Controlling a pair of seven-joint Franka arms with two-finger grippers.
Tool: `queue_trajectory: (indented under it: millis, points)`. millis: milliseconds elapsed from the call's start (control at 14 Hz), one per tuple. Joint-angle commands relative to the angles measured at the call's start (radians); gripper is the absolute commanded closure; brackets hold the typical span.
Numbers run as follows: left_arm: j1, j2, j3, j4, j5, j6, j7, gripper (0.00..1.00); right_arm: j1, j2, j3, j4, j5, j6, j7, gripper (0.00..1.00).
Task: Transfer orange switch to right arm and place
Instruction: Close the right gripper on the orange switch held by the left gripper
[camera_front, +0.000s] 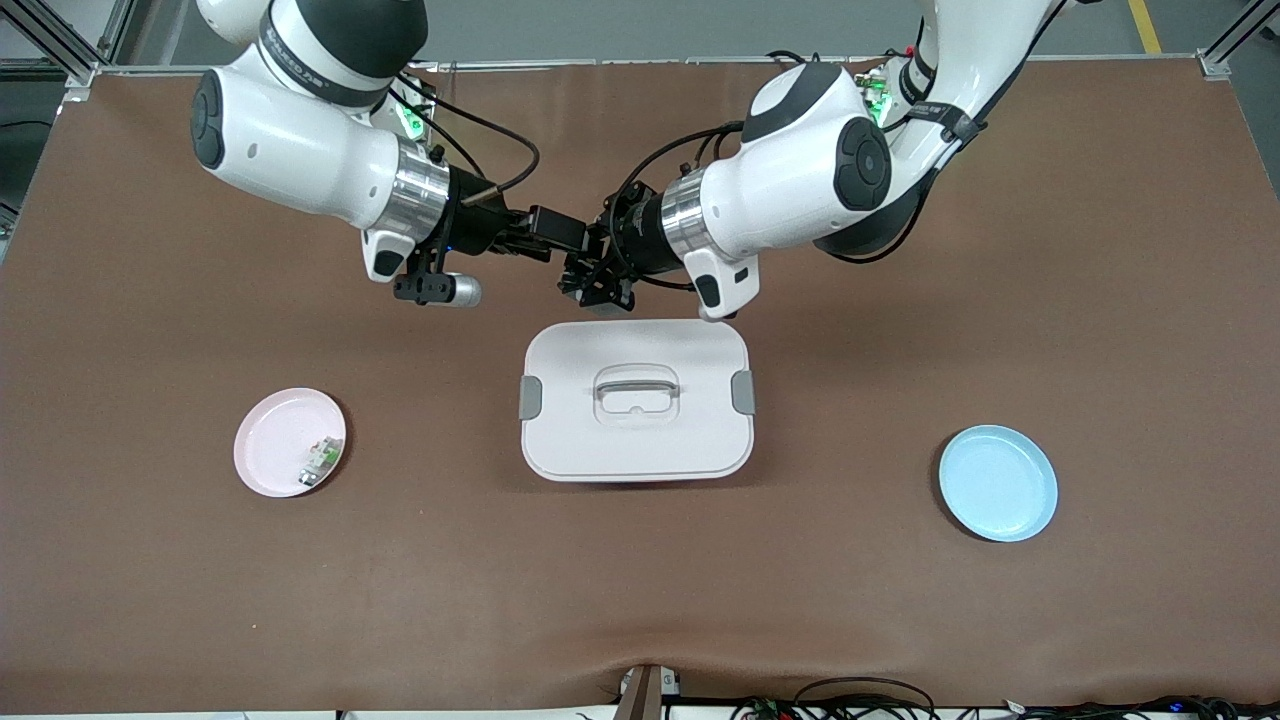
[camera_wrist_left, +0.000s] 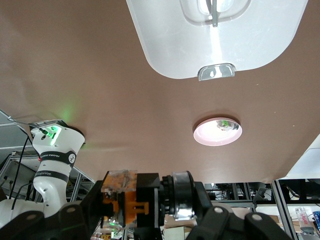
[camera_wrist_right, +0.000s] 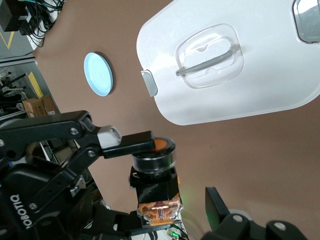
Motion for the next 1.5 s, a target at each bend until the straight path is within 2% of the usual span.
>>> queue_trajectory:
  millis: [0,429,500,714,857,1000,1071,1429]
  points:
    - [-0.018,0.01,0.004,0.023,-0.015,0.004,-0.014,1.0,0.012,-0.029,-0.012,-0.036,0.009,-0.002,0.0,0.0]
    - [-0.018,0.01,0.005,0.023,-0.015,0.004,-0.014,1.0,0.022,-0.022,-0.012,-0.039,0.008,-0.011,-0.001,0.0]
    - [-0.018,0.01,0.005,0.023,-0.015,0.004,-0.014,1.0,0.022,-0.022,-0.012,-0.039,0.008,-0.02,-0.001,0.19]
    - [-0.018,0.01,0.005,0.023,-0.012,0.004,-0.013,1.0,0.021,-0.022,-0.012,-0.037,0.008,-0.022,0.0,0.57]
    - [-0.018,0.01,0.005,0.023,-0.012,0.004,-0.013,1.0,0.021,-0.021,-0.012,-0.037,0.008,-0.022,0.003,0.71]
    - [-0.018,0.01,0.005,0.023,-0.012,0.004,-0.013,1.0,0.021,-0.021,-0.012,-0.037,0.008,-0.022,0.003,0.94]
    - [-0.018,0.01,0.005,0.023,-0.011,0.004,-0.013,1.0,0.021,-0.021,-0.012,-0.037,0.008,-0.022,0.002,1.0]
    - [-0.018,0.01,0.005,0.021,-0.008,0.004,-0.011,1.0,0.019,-0.021,-0.012,-0.037,0.008,-0.028,0.003,1.0]
